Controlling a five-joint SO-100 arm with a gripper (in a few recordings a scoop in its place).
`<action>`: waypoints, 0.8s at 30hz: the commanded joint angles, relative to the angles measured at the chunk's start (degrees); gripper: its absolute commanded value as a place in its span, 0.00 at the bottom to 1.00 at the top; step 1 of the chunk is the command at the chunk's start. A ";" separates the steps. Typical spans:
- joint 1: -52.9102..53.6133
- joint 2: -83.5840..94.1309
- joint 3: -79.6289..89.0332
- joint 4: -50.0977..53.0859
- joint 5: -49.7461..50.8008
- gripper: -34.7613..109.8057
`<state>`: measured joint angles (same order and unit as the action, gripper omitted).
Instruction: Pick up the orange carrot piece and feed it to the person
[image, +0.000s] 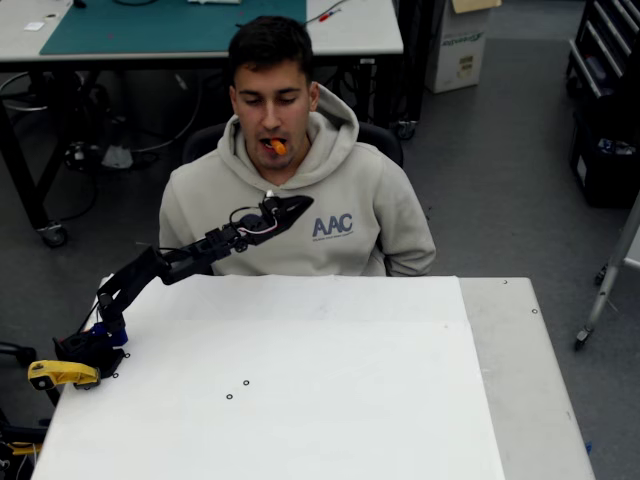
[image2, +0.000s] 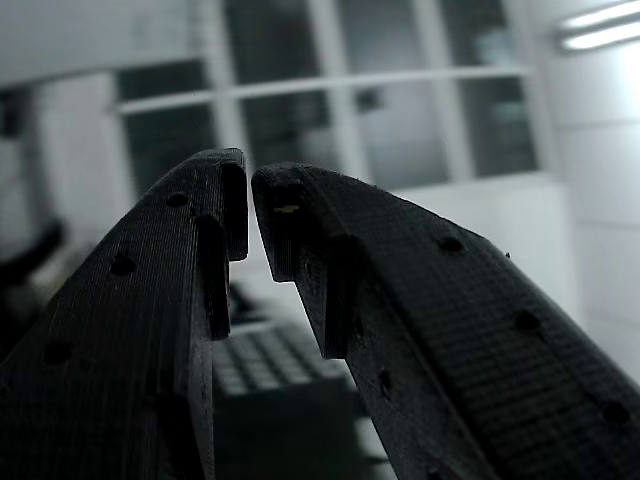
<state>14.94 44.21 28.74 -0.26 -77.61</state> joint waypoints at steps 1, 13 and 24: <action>1.14 18.37 8.26 -1.93 4.04 0.22; 0.53 40.25 43.33 -1.93 17.67 0.22; 0.53 58.97 72.60 -1.85 33.31 0.22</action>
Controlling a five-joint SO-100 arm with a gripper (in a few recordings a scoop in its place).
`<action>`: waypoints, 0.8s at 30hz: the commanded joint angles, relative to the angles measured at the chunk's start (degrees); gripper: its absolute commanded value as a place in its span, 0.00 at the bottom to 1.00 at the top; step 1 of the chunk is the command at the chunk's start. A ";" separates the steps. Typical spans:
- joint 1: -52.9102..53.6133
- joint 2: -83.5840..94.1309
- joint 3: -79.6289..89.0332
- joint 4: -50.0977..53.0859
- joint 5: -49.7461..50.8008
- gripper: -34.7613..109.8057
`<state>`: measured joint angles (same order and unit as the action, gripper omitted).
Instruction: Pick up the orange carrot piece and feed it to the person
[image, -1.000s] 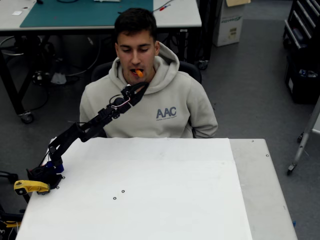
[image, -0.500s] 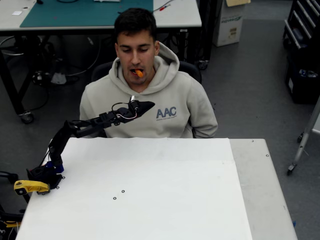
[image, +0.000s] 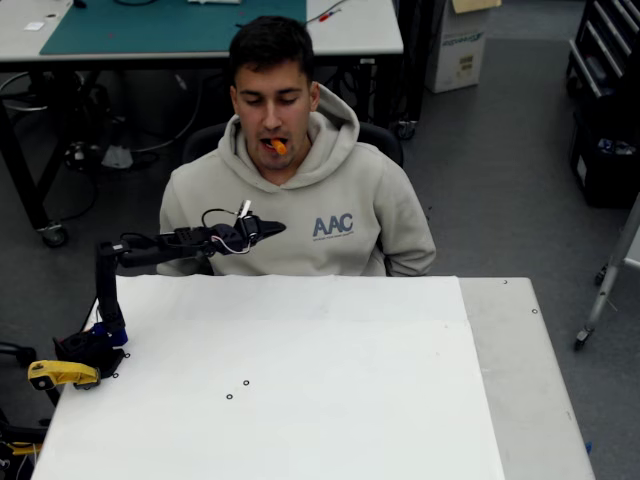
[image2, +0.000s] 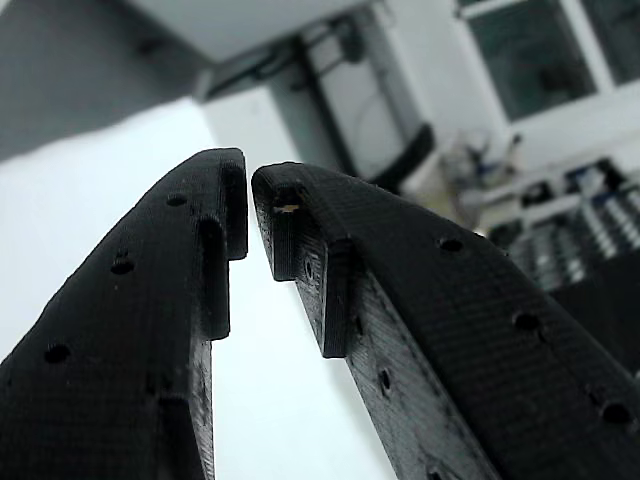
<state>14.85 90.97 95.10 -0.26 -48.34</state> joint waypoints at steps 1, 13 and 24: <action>0.62 14.06 9.14 -1.85 5.80 0.22; 0.26 37.09 42.71 -1.14 31.64 0.22; -7.29 60.82 72.42 -0.97 39.73 0.22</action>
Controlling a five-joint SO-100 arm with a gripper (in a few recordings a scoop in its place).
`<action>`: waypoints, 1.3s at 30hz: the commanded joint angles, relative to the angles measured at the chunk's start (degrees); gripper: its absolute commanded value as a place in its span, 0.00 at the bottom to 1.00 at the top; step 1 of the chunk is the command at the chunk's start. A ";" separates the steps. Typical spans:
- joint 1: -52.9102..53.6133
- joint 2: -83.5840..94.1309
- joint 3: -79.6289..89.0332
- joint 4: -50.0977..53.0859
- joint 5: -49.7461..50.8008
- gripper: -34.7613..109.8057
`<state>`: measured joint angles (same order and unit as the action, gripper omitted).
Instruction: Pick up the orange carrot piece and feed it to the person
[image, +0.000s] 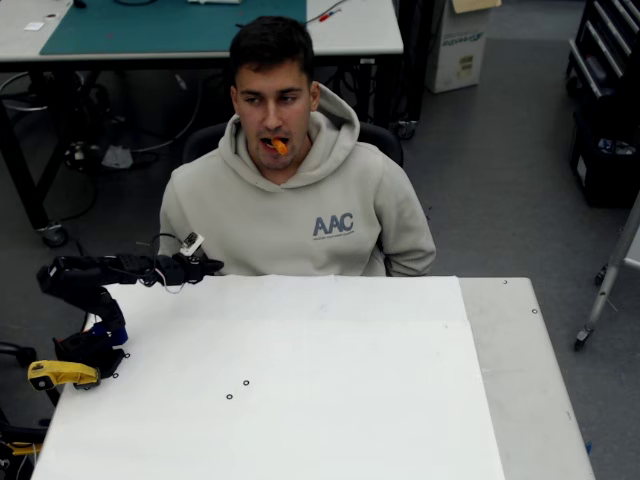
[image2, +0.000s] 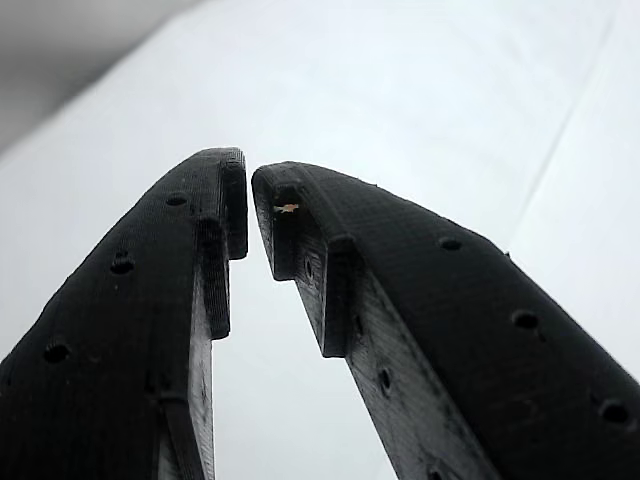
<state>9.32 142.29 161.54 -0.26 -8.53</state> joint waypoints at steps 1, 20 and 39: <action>-2.02 11.87 8.35 -0.97 -0.09 0.22; -3.87 35.77 12.66 39.46 0.70 0.22; -11.43 48.16 6.50 66.62 0.53 0.22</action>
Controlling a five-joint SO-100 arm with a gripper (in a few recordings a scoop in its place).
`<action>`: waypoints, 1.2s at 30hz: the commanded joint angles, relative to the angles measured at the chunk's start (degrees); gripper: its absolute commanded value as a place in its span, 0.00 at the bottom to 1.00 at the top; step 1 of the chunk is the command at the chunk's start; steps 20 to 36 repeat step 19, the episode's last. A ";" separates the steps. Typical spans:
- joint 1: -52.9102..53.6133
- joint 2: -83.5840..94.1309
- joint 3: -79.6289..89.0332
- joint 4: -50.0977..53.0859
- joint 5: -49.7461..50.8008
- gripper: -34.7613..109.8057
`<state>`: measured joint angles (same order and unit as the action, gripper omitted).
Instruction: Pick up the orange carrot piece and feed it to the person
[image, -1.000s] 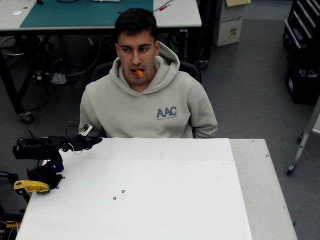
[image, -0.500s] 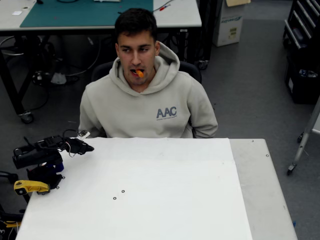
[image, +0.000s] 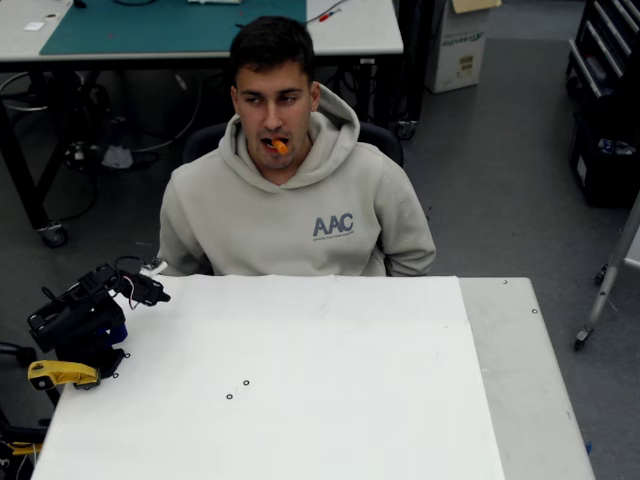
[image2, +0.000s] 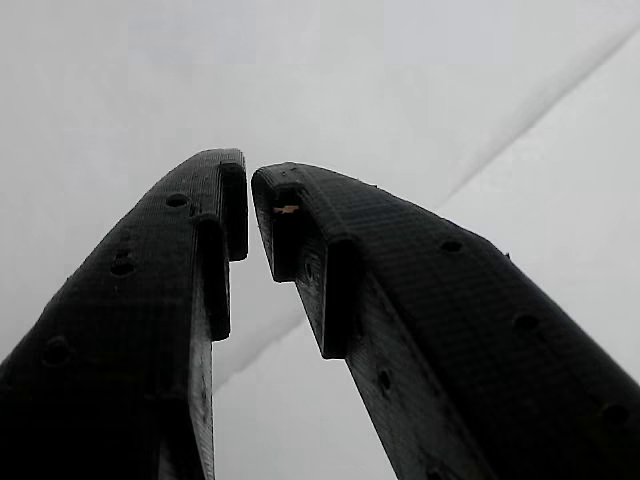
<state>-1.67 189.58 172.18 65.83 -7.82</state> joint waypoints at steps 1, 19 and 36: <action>-0.44 0.88 -4.22 0.53 -0.18 0.22; -0.44 0.88 -4.22 0.53 -0.70 0.22; -0.44 0.88 -4.22 0.53 -0.70 0.22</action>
